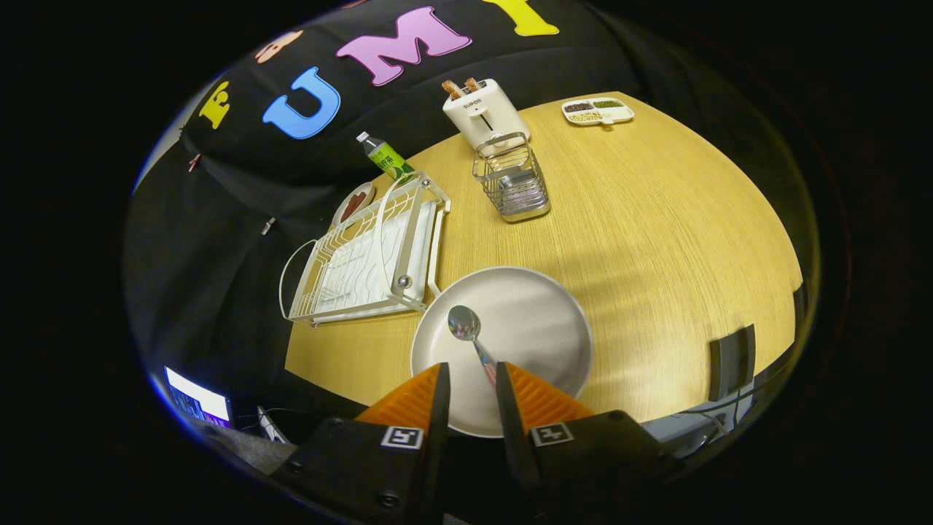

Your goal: Take the plate from the dish rack, then take the spoon from the basket and place it into the plate.

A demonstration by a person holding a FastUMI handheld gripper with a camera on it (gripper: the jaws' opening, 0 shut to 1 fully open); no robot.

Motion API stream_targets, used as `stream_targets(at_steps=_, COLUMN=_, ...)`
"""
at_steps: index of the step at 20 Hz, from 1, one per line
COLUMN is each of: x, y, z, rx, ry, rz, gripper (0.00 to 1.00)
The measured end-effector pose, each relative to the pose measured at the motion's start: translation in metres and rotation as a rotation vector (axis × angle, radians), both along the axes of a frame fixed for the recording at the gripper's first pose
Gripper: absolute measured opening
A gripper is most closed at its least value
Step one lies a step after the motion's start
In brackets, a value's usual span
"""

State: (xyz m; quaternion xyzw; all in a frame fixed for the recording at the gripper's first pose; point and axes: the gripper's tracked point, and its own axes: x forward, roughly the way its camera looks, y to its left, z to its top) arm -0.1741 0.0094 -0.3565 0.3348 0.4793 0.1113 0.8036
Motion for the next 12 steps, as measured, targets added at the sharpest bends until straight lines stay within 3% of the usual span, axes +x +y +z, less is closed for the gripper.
stream_targets(at_steps=1, x=0.0004, y=-0.0006, z=-0.0013, rx=-0.004, ry=0.005, rz=0.000, gripper=0.55)
stream_targets(at_steps=4, x=0.0034, y=-0.0038, z=-0.0041, rx=-0.029, ry=0.016, rz=-0.001, gripper=0.59)
stream_targets(at_steps=5, x=0.0039, y=-0.0058, z=-0.0046, rx=-0.045, ry=0.017, rz=0.003, gripper=0.72)
stream_targets(at_steps=7, x=0.0042, y=-0.0095, z=-0.0061, rx=-0.075, ry=0.022, rz=0.011, gripper=0.89)
stream_targets(at_steps=9, x=0.0046, y=-0.0100, z=-0.0050, rx=-0.089, ry=0.029, rz=0.021, gripper=0.99)
stream_targets(at_steps=12, x=0.0082, y=-0.0102, z=0.0015, rx=-0.103, ry=0.024, rz=0.034, gripper=0.99)
